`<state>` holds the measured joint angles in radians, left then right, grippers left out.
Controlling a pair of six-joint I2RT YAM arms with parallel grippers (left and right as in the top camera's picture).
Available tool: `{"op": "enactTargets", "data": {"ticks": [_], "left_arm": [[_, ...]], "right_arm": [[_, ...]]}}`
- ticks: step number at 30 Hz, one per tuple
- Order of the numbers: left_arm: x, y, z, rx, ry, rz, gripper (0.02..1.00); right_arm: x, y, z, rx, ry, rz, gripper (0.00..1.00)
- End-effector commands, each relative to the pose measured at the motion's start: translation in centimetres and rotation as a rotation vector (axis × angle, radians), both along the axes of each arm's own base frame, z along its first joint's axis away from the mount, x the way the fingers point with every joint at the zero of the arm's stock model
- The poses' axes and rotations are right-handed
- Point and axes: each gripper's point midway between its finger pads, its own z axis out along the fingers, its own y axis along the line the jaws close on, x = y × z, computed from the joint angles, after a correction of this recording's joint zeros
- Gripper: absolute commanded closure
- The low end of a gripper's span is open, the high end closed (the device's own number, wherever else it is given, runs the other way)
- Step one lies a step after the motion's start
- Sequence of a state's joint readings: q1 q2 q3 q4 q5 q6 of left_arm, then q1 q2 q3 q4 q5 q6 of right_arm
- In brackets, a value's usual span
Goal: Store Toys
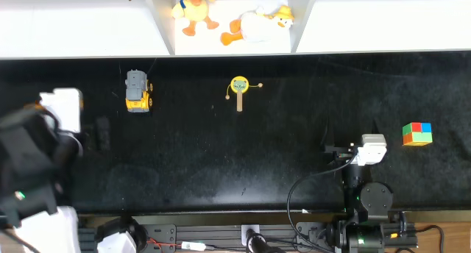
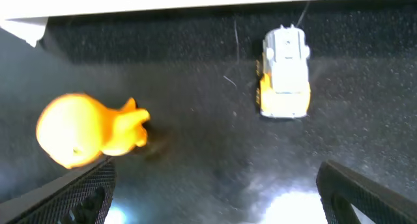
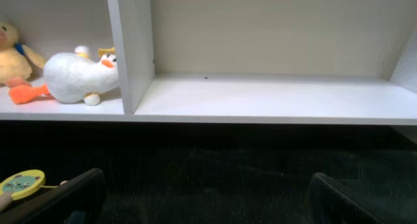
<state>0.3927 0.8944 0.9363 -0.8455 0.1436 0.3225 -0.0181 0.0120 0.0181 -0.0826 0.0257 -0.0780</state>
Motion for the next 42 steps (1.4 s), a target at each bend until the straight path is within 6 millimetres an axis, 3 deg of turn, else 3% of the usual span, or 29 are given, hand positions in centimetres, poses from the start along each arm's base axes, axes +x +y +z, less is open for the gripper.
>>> {"op": "enactTargets", "data": {"ticks": [1,11,14,17,23,28,34,38,42], "left_arm": [[1.2,1.2,1.6,0.029,-0.041,-0.150,0.023],[-1.8,10.2,2.2,-0.098,-0.188,0.080,0.023],[-3.1,12.5,1.1,-0.079,-0.139,0.172,0.020],[-2.6,13.9,-0.1,-0.086,-0.115,0.187,0.020],[0.7,15.3,-3.2,-0.110,-0.091,0.124,0.020],[3.5,15.2,-5.5,-0.106,-0.061,0.065,0.020],[3.4,16.1,-8.7,-0.110,0.042,0.102,0.020],[3.3,16.9,-9.4,-0.090,0.067,0.126,0.025],[3.2,16.9,-9.5,-0.090,0.073,0.129,0.231]], "right_arm": [[0.0,0.1,-0.4,0.008,0.001,0.004,0.007],[0.0,0.1,-0.4,0.008,0.001,0.004,0.005],[0.0,0.1,-0.4,0.008,0.001,0.004,0.005],[0.0,0.1,-0.4,0.008,0.001,0.004,0.007],[0.0,0.1,-0.4,0.008,0.001,0.004,0.005],[0.0,0.1,-0.4,0.008,0.001,0.004,0.005],[0.0,0.1,-0.4,0.008,0.001,0.004,0.007],[0.0,0.1,-0.4,0.008,0.001,0.004,0.005],[0.0,0.1,-0.4,0.008,0.001,0.004,0.005]]}}
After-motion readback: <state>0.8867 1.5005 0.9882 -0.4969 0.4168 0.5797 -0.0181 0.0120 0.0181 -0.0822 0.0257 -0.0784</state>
